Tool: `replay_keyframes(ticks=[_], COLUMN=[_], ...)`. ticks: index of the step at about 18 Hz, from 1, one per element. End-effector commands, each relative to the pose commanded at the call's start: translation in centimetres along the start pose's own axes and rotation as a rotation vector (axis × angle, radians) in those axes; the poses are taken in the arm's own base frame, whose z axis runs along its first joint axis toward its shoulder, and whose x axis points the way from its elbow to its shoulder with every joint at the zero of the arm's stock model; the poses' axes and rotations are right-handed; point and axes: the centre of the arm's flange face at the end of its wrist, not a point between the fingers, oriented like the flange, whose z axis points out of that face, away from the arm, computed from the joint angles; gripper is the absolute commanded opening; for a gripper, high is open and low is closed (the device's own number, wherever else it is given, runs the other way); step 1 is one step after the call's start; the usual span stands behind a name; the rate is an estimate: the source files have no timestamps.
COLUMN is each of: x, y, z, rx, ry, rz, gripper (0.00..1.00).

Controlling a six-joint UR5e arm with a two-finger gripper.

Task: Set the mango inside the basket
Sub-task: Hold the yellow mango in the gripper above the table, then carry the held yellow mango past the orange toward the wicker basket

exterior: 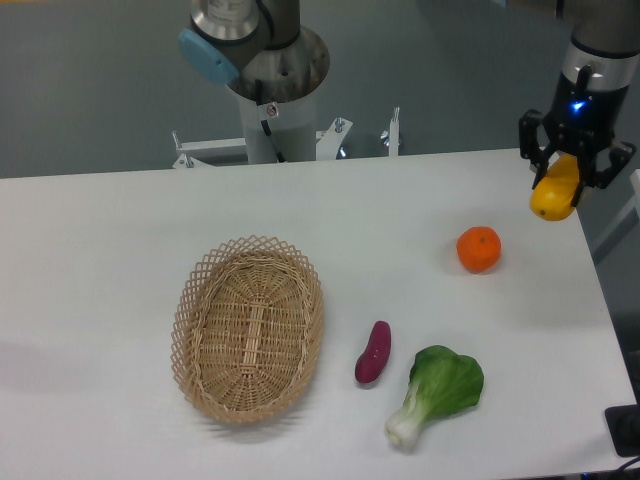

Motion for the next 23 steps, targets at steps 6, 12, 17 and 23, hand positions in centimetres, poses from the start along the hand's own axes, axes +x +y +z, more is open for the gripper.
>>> replay_keyframes(ticks=[6, 12, 17, 23], x=[1.8, 8.7, 13.1, 17.1], y=[-2.8, -13.1, -17.8, -25.6], z=[-0.2, 4.2, 6.9, 9.2], rx=[0.006, -0.037, -0.034, 0.005], ry=[0.006, 0.020, 0.050, 0.038], rz=[-0.009, -0.207, -0.307, -0.345], gripper=[0.55, 0.55, 0.55, 0.54])
